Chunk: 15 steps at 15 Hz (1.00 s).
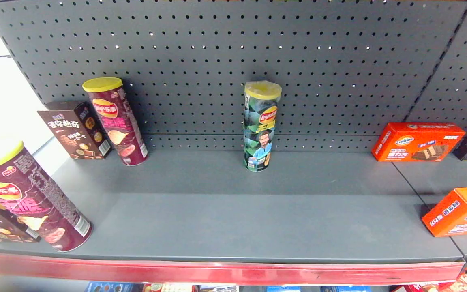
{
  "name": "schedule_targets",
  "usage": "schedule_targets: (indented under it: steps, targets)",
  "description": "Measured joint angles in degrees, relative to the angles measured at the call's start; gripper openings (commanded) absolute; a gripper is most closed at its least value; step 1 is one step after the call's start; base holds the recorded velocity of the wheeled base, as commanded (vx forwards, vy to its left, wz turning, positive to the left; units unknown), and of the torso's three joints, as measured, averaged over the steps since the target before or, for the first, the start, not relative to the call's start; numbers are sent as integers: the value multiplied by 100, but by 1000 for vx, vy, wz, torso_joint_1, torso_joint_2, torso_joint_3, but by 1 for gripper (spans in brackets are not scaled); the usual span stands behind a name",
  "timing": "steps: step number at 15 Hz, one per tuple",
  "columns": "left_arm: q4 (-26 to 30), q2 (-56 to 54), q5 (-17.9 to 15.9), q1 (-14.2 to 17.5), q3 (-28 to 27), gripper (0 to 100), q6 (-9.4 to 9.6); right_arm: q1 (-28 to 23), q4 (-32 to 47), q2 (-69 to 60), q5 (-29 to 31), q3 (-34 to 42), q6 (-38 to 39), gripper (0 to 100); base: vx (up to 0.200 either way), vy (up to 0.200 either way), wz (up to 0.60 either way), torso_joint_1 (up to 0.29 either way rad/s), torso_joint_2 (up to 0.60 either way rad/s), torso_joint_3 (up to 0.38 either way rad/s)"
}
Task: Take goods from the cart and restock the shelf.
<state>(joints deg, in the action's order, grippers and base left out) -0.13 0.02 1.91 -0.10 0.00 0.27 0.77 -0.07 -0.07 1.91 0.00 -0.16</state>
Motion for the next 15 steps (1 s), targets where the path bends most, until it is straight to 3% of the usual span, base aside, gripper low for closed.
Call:
schedule_targets:
  steps: [5,15]
  targets:
    - [0,0,-9,-9,0,100,-2,-4,0,0,0,0,11,100,0,0,0,0,0,0]
    - [-2,0,-17,-9,0,100,5,-4,0,0,9,0,11,100,0,0,600,4,2,2]
